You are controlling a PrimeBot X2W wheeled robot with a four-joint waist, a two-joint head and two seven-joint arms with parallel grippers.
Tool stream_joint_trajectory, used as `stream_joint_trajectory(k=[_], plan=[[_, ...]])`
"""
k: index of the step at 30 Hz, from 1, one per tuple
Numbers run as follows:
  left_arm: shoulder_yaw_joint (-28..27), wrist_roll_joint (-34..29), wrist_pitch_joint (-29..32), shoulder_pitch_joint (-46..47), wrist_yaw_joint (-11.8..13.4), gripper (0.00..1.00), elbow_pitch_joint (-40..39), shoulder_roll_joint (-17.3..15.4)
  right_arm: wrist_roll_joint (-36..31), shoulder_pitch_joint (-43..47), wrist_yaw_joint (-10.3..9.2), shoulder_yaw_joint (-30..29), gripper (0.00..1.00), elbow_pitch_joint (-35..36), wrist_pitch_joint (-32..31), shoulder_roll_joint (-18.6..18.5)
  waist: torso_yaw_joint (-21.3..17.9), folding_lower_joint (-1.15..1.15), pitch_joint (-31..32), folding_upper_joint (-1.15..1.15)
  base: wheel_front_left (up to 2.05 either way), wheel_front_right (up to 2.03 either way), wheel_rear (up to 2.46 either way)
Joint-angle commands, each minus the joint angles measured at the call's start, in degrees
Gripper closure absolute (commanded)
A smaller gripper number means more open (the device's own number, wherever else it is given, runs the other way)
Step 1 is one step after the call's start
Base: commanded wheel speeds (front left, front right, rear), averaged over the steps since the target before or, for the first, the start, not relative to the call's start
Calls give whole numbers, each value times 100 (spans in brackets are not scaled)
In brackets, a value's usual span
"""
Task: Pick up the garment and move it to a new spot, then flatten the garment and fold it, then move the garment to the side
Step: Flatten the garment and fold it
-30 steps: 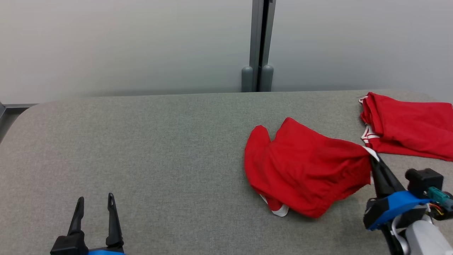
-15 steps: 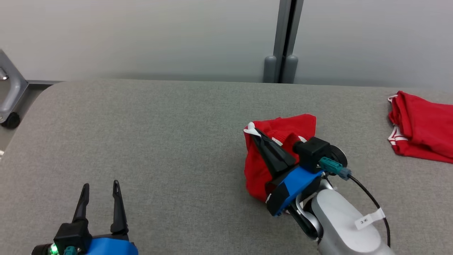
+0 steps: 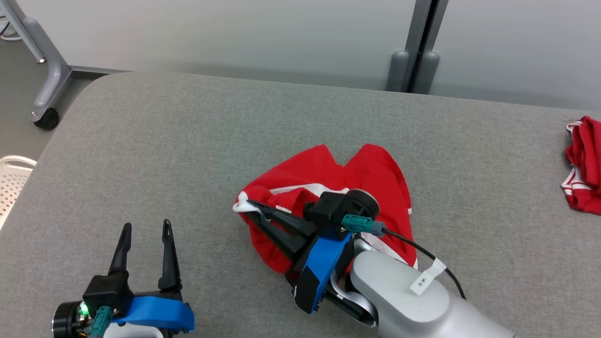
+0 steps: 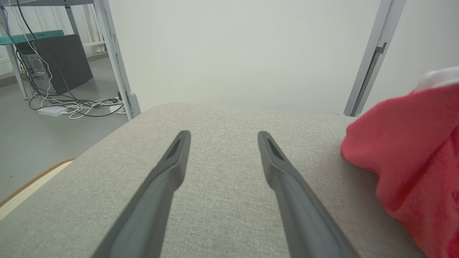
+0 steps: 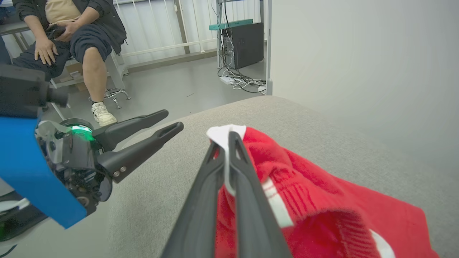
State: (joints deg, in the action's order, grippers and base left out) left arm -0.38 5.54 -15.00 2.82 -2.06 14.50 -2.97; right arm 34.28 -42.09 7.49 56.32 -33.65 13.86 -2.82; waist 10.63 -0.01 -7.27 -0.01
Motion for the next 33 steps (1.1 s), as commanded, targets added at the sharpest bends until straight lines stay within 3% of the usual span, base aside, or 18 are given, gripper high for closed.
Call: stream_joint_trajectory(k=[1, 5, 10, 16, 25, 33], plan=[[36, 16, -25, 98, 25, 0, 15, 12, 74, -100, 1, 55, 0, -26, 35, -18, 10, 1, -9, 1, 0, 0, 0], [6, 58, -25, 93, 76, 0, 13, 13, 242, -98, 1, 233, 0, -183, 92, -18, -81, 1, 3, 1, 0, 0, 0], [-107, 32, -25, -67, 92, 0, -11, 13, 1, 115, 1, -77, 0, -493, 137, -16, -314, 1, 128, 1, 0, 0, 0], [-306, -22, -25, -244, 42, 0, -85, -5, -892, 625, 1, -1517, 0, -431, 138, -207, -650, 1, 214, 1, 0, 0, 0], [-445, -114, -25, -384, 12, 0, -157, -16, -1732, 2071, 1, -3848, 0, 725, 139, -661, -1021, 1, 272, 1, 0, 0, 0], [-451, -172, -25, -481, -5, 0, -173, -8, -2144, 3425, 2, -5025, 0, 1465, 136, -376, -1135, 1, 392, 1, 0, 0, 0]])
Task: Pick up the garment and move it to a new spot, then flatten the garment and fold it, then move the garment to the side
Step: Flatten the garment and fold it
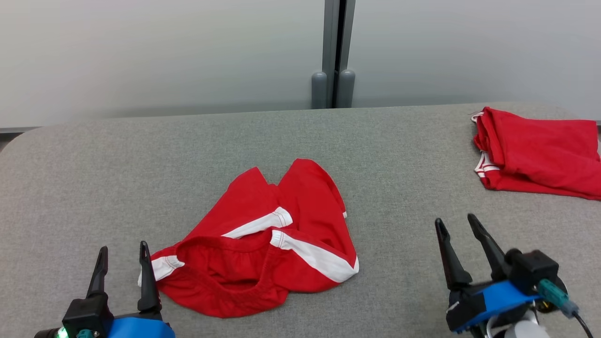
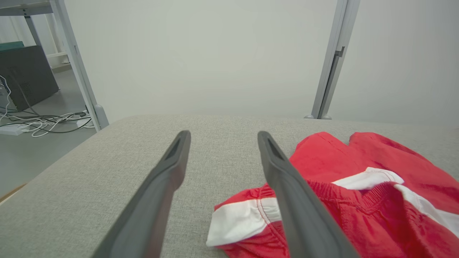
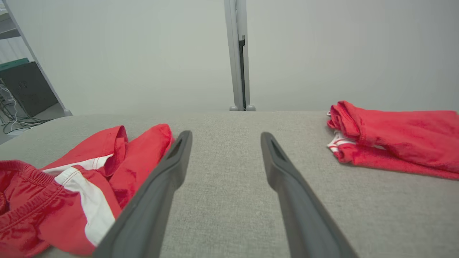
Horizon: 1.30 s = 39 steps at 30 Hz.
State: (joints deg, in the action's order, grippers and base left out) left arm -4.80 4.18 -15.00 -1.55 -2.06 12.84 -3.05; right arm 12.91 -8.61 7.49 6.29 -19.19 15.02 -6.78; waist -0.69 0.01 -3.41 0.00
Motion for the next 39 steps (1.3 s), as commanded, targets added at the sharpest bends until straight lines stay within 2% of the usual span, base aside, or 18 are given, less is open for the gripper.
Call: stream_joint_trajectory(k=[1, 5, 10, 16, 19, 25, 31, 36, 39], plan=[[-2, -32, -25, -45, -10, 0, -9, 0, -11, 228, 1, -128, 0, 66, 20, 86, -7, -1, 13, 0, 0, 0, 0], [-15, -52, -25, -50, -22, 0, -12, 2, -50, 551, 2, -317, 0, 165, 20, 261, -52, -1, 13, 0, 0, 0, 0], [148, -147, -25, 65, -96, 0, 43, -4, -133, 522, 1, -325, 0, 178, 20, 343, -127, -1, 52, 0, 0, 0, 0], [774, -303, -2, 568, -399, 0, 414, -95, -202, 389, 1, -330, 0, 80, 21, 358, -188, -1, 137, 0, 0, 0, 0], [1033, -325, 140, 800, -461, 0, 558, -132, -206, 388, 1, -330, 0, 48, 21, 360, -220, -1, 160, 0, 0, 0, 0], [1866, -224, 1061, 1332, -549, 0, 864, -307, -182, 452, 1, -310, 0, -32, 20, 367, -359, -1, 136, 0, 0, 0, 0], [2895, 455, 2100, 1650, -539, 0, 918, -676, -150, 395, 1, -302, 0, -80, 21, 371, -551, -1, 31, 0, 0, 0, 0], [3151, 901, 2700, 1702, -541, 0, 978, -892, -138, 311, 1, -323, 0, -75, 21, 373, -687, -1, -69, 0, 0, 0, 0], [3165, 1071, 2808, 1692, -541, 0, 1019, -888, -128, 272, 1, -323, 0, -69, 21, 375, -746, -1, -130, 0, 0, 0, 0]])
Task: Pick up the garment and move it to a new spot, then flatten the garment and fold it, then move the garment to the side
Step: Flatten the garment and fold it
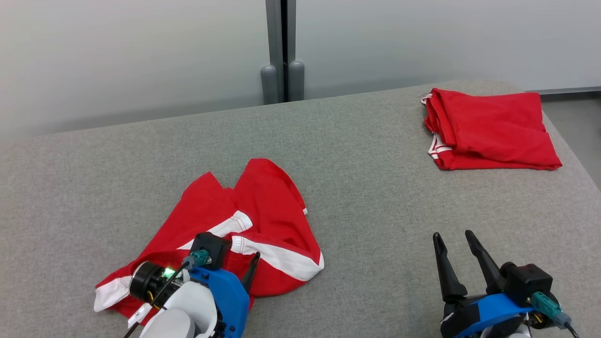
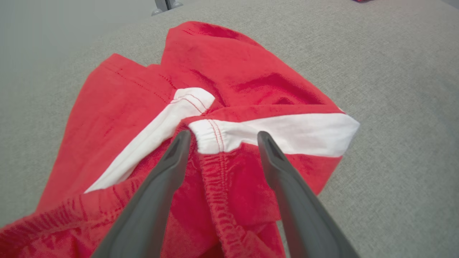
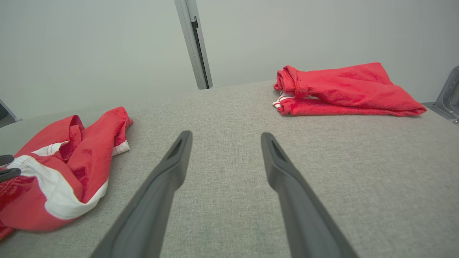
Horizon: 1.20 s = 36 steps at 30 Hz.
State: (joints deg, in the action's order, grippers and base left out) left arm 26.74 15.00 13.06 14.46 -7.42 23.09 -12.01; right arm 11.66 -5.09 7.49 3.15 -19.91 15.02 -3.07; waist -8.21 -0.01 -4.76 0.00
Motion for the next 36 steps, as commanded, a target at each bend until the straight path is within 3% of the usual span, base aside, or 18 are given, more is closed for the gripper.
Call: stream_joint_trajectory(k=[1, 4, 5, 6, 7, 8, 14, 21, 29, 36], plan=[[7, 39, 21, 82, -5, 0, 32, 13, 2, -74, 1, -8, 0, 4, 21, 4, -14, 1, -11, 0, 0, 0, 0], [74, 200, 15, 127, -5, 0, 139, 22, 10, -102, 1, 11, 0, 15, 21, 5, -64, 1, -72, 0, 0, 0, 0], [104, 230, 6, 164, -5, 9, 184, 21, 13, -116, 1, 10, 0, 21, 21, 6, -75, 1, -94, 0, 0, 0, 0], [99, 311, -28, 198, -5, 39, 230, 41, 17, -125, 1, 7, 0, 26, 21, 7, -80, 1, -109, 0, 0, 0, 0], [102, 363, -63, 221, -6, 83, 285, 63, 21, -132, 1, 5, 0, 30, 21, 8, -83, 1, -121, 0, 0, 0, 0], [130, 365, -100, 257, -6, 100, 368, 47, 25, -137, 1, 5, 0, 32, 21, 7, -87, 1, -131, 0, 0, 0, 0], [79, 539, -639, 352, 6, 100, 497, 157, 24, 2, 1, -55, 0, -14, 21, 8, 74, 1, -63, 0, 0, 0, 0], [34, 613, -895, -288, 203, 100, -154, -2, 25, 244, 1, -209, 0, -94, 21, 10, 701, 1, 193, 0, 0, 0, 0], [-213, 874, -685, -1716, 746, 100, -1356, -337, -41, 302, 1, -350, 0, -184, 21, 11, 1360, 1, 362, 0, 0, 0, 0], [-554, 1052, -666, -2668, 1175, 100, -1886, -637, -90, 284, 1, -415, 0, -247, 21, 8, 1548, 1, 360, 0, 0, 0, 0]])
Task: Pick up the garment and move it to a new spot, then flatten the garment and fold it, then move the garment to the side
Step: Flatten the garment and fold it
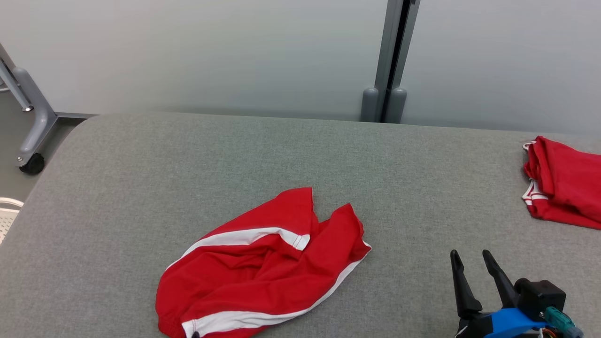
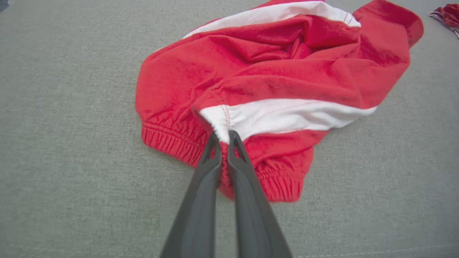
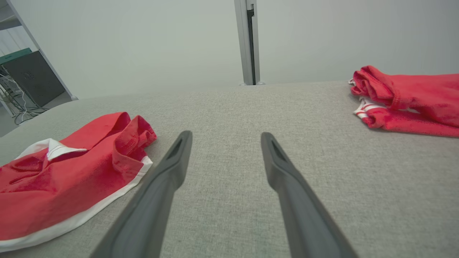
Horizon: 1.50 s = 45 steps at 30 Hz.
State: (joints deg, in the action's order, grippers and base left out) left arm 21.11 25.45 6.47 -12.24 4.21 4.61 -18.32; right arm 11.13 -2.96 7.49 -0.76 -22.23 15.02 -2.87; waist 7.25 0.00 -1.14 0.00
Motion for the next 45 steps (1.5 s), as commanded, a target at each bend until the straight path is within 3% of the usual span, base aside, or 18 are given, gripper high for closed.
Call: stream_joint_trajectory(k=[1, 2, 3, 4, 10, 19, 28, 37, 45], plan=[[-21, 22, -12, -77, 47, 100, -84, -20, -41, 79, 1, -32, 0, -20, 21, -14, 16, 0, 1, 0, 0, 0, 0], [-27, 35, 10, -143, 87, 100, -119, -23, -42, 101, 1, -37, 0, -42, 21, -17, 31, 0, 14, 0, 0, 0, 0], [-26, 42, -11, -179, 103, 93, -158, -15, -45, 122, 1, -32, 0, -63, 21, -17, 36, 0, 25, 0, 0, 0, 0], [-36, 65, -87, -191, 114, 0, -200, 27, -49, 136, 1, -30, 0, -82, 21, -18, 40, 0, 46, 0, 0, 0, 0], [-97, -103, -722, -2, 90, 0, -363, 73, -38, 184, 1, -32, 0, -165, 21, -18, 21, 0, 167, 0, 0, 0, 0], [-529, -313, -1970, 168, 310, 0, -298, 171, -46, 185, 1, -77, 0, -147, 21, -15, -29, 0, 222, 0, 0, 0, 0], [-1208, -783, -2166, 277, 536, 0, -272, 527, 5, 189, 1, -16, 0, -170, 21, -15, -130, 0, 184, 0, 0, 0, 0], [-2039, -1552, -2169, 111, 151, 0, -376, 950, -21, 167, 2, 101, 0, -272, 21, -16, -187, 0, 122, 0, 0, 0, 0], [-2168, -2018, -2170, 333, -126, 0, -25, 1048, -95, -479, 1, 998, 0, -799, -81, -143, -136, 0, 81, 0, 0, 0, 0]])
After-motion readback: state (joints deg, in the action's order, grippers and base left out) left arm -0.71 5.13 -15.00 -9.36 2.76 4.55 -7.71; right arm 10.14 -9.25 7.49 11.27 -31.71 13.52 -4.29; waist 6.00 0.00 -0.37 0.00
